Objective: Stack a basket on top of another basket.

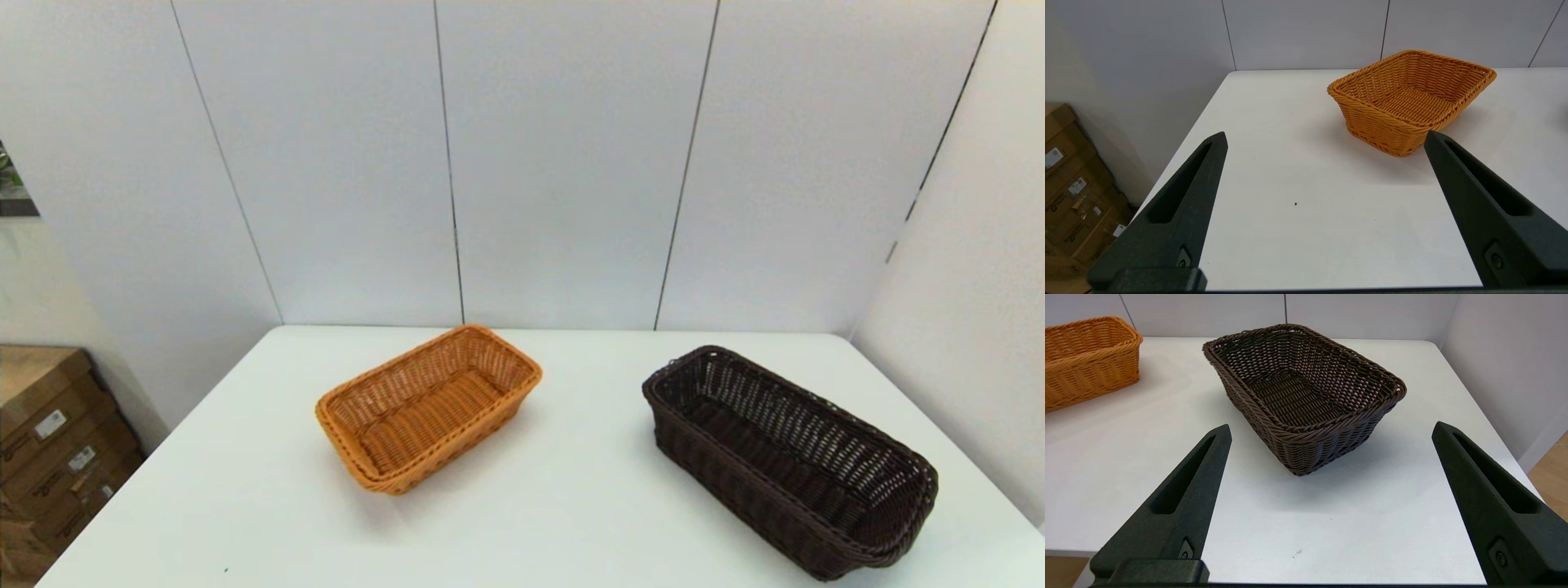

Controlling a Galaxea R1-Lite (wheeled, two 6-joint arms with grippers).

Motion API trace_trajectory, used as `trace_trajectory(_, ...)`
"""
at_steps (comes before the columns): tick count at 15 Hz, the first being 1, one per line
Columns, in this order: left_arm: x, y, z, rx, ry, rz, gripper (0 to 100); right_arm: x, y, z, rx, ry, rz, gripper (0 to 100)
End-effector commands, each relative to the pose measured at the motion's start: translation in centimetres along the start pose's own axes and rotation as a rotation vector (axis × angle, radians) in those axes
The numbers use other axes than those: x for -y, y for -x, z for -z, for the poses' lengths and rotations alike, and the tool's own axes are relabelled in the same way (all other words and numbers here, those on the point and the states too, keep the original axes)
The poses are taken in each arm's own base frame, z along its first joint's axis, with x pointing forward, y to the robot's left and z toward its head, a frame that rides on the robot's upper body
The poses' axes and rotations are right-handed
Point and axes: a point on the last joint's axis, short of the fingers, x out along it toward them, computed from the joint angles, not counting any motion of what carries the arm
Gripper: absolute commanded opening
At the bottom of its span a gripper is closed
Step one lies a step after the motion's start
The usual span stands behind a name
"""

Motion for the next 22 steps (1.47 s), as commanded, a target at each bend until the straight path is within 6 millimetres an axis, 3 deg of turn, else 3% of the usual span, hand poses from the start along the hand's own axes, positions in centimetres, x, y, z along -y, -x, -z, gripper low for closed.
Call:
trace_trajectory(1,0.0,0.0,0.0,-0.001,-0.001,-0.001,100,0.0,0.0,0.0,-0.002,0.001,0.0,100)
trace_trajectory(8,0.0,0.0,-0.4,-0.013,-0.012,0.001,100,0.0,0.0,0.0,-0.002,0.001,0.0,100)
trace_trajectory(13,0.0,-0.5,-4.9,-0.05,-0.004,-0.001,100,0.0,0.0,0.0,-0.002,0.001,0.0,100)
trace_trajectory(18,0.0,-4.3,-10.6,-0.16,0.007,-0.023,100,0.0,0.0,0.0,-0.002,0.001,0.0,100)
trace_trajectory(22,-0.2,-8.5,-11.7,-0.308,0.131,-0.172,100,0.0,0.0,0.0,-0.002,0.001,0.0,100)
